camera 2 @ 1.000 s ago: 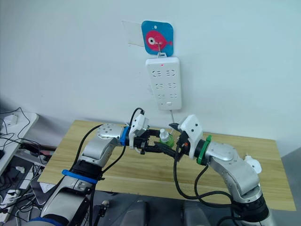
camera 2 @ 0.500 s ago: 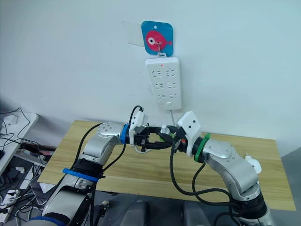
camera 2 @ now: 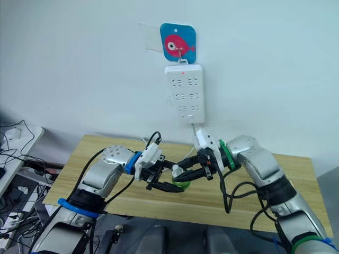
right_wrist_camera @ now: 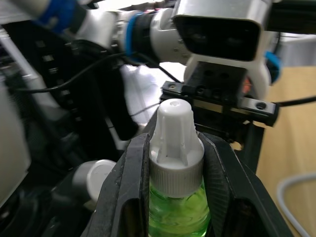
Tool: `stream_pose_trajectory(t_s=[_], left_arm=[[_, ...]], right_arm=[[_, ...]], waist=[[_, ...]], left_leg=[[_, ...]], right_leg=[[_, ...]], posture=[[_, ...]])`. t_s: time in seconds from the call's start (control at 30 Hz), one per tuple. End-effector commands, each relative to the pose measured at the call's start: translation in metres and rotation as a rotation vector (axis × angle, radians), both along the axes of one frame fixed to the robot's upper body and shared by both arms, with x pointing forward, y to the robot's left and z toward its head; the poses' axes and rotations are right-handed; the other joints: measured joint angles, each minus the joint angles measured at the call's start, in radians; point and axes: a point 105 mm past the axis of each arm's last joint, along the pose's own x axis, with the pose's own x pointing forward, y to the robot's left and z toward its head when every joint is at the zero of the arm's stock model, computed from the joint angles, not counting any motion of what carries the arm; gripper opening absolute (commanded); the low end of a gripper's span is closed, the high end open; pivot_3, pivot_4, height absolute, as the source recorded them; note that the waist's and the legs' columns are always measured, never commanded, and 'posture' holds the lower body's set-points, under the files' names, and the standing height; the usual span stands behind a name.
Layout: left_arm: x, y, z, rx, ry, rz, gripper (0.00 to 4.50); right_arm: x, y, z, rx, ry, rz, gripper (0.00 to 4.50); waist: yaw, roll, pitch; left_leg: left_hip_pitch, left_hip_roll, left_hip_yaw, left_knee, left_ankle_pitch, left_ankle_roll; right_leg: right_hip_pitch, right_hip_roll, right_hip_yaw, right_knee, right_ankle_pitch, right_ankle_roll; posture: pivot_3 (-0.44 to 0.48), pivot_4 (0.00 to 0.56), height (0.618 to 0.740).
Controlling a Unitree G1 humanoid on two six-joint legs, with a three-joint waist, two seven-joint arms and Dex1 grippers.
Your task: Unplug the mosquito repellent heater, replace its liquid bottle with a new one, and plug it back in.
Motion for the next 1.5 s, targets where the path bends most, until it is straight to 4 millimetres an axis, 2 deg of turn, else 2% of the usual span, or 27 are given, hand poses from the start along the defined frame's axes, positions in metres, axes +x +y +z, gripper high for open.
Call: stream_pose_trajectory(t_s=[0.03,0.13,0.27,0.3,0.4,0.5,0.67,0.8,0.97,1.1,1.23,1.4,1.5], left_arm=[[-0.006,-0.005,0.006,-0.021,-0.02,-0.032,2.25],[-0.001,-0.005,0.006,-0.024,-0.025,-0.014,2.25],[0.009,-0.006,0.009,-0.034,-0.038,0.017,2.25],[0.012,-0.006,0.01,-0.037,-0.042,0.026,2.25],[0.02,-0.007,0.01,-0.044,-0.048,0.056,2.25],[0.027,-0.007,0.01,-0.056,-0.048,0.088,2.25],[0.039,-0.008,0.013,-0.08,-0.055,0.145,2.25],[0.043,-0.009,0.015,-0.089,-0.066,0.162,2.25],[0.045,-0.01,0.016,-0.084,-0.077,0.156,2.25],[0.046,-0.011,0.016,-0.082,-0.081,0.154,2.25],[0.044,-0.011,0.015,-0.082,-0.083,0.151,2.25],[0.044,-0.009,0.014,-0.08,-0.084,0.155,2.25],[0.045,-0.008,0.014,-0.081,-0.086,0.164,2.25]], right_arm=[[0.005,-0.004,0.007,0.01,-0.05,0.017,2.04],[0.009,-0.011,0.008,0.015,-0.053,-0.031,2.97],[0.014,-0.038,0.007,0.0,-0.068,-0.186,4.26],[0.015,-0.045,0.007,-0.001,-0.072,-0.238,4.45],[0.014,-0.055,0.01,0.005,-0.074,-0.369,4.45],[0.01,-0.053,0.021,0.065,-0.096,-0.492,4.45],[0.0,-0.04,0.019,0.081,-0.141,-0.623,4.45],[0.0,-0.026,0.019,0.117,-0.13,-0.692,4.45],[0.009,-0.007,0.022,0.161,-0.134,-0.751,4.45],[0.02,-0.001,0.021,0.164,-0.153,-0.805,4.45],[0.031,-0.009,0.021,0.145,-0.188,-0.873,4.45],[0.037,-0.038,0.021,0.109,-0.215,-0.937,4.45],[0.031,-0.058,0.022,0.085,-0.209,-0.942,4.45]], waist=[[0.008,0.0,0.0],[0.014,0.0,0.0],[0.015,0.0,0.0],[0.015,0.0,0.0],[0.014,0.0,0.0],[0.003,0.0,0.0],[-0.009,0.0,0.0],[-0.015,0.0,0.0],[-0.016,0.0,0.0],[-0.015,0.0,0.0],[-0.015,0.0,0.0],[-0.014,0.0,0.0],[-0.013,0.0,0.0]], left_leg=[[0.0,0.0,0.0,0.0,0.0,0.0],[0.0,0.0,0.0,0.0,0.0,0.0],[-0.001,-0.001,0.0,0.0,0.0,0.0],[-0.001,-0.001,0.0,0.0,0.0,0.0],[-0.001,-0.001,0.0,0.0,0.0,0.0],[0.0,-0.001,0.001,0.0,0.0,0.0],[0.0,0.0,0.0,0.0,0.0,0.0],[0.0,0.0,0.0,0.0,0.0,0.0],[0.0,0.0,0.0,0.0,0.0,0.0],[0.0,0.0,0.0,0.0,0.0,0.0],[-0.001,0.0,0.0,0.0,0.0,0.0],[-0.001,0.0,0.0,0.0,0.0,0.0],[-0.001,0.0,0.0,0.0,0.0,0.0]], right_leg=[[0.0,0.0,0.0,0.0,0.0,0.0],[0.0,-0.001,0.0,-0.001,0.0,0.0],[0.0,-0.001,0.0,-0.001,0.0,0.0],[0.0,-0.001,0.0,-0.001,0.0,0.0],[0.0,-0.001,0.0,-0.001,0.0,0.0],[0.0,-0.001,0.001,0.0,0.0,-0.001],[0.0,0.001,0.001,0.001,0.0,-0.001],[0.0,0.001,0.002,0.001,0.0,0.0],[0.0,0.001,0.001,0.001,0.0,0.0],[0.0,0.001,0.001,0.001,0.0,0.0],[0.0,0.0,0.001,0.001,0.0,-0.001],[0.0,0.0,0.001,0.001,0.0,-0.001],[0.0,0.0,0.001,0.001,0.0,0.0]], posture=[[0.171,0.176,0.74],[0.167,0.177,0.74],[0.152,0.176,0.74],[0.152,0.176,0.74],[0.101,0.167,0.74],[0.09,0.165,0.74],[0.063,0.159,0.74],[0.066,0.158,0.74],[0.069,0.149,0.74],[0.074,0.139,0.74],[0.077,0.133,0.74],[0.082,0.129,0.74],[0.079,0.128,0.74]])
